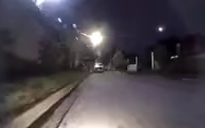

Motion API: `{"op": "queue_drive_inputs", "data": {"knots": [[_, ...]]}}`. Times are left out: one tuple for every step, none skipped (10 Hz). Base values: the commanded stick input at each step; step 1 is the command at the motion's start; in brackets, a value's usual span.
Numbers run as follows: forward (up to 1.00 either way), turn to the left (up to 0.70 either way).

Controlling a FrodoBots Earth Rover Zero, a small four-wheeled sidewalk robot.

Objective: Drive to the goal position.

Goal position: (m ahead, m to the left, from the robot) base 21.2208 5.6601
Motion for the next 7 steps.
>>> {"op": "queue_drive_inputs", "data": {"knots": [[0.50, 0.00], [0.50, -0.44], [0.50, -0.50], [0.50, -0.50], [0.50, -0.02], [0.50, 0.00], [0.50, 0.00]]}}
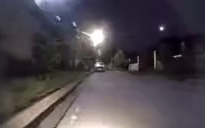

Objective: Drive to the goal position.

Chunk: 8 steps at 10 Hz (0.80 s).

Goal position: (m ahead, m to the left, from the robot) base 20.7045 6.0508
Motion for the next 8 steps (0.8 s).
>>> {"op": "queue_drive_inputs", "data": {"knots": [[0.50, 0.00], [0.50, 0.00], [0.50, 0.00], [0.50, 0.00], [0.50, 0.00], [0.50, 0.00], [0.50, 0.00], [0.50, 0.00]]}}
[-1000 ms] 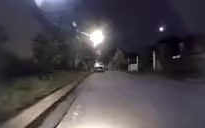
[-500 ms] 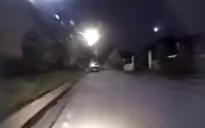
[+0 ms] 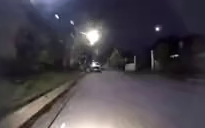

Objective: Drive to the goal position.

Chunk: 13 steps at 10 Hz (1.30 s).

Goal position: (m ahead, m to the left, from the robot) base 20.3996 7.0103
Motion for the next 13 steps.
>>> {"op": "queue_drive_inputs", "data": {"knots": [[0.50, 0.00], [0.50, 0.00], [0.50, 0.00], [0.50, -0.50], [0.50, -0.50], [0.50, -0.50], [0.50, -0.50], [0.50, -0.50], [0.50, -0.50], [0.50, 0.00], [0.50, 0.00], [0.50, 0.00], [0.50, 0.00]]}}
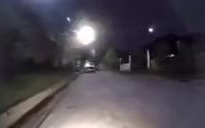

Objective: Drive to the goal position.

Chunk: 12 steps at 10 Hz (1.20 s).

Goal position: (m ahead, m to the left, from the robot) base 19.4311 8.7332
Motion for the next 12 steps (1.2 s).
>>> {"op": "queue_drive_inputs", "data": {"knots": [[0.50, 0.00], [0.50, 0.00], [0.50, 0.00], [0.50, 0.00], [0.50, 0.00], [0.50, 0.00], [0.50, 0.00], [0.50, 0.00], [0.50, 0.00], [0.50, 0.00], [0.50, 0.00], [0.50, 0.00]]}}
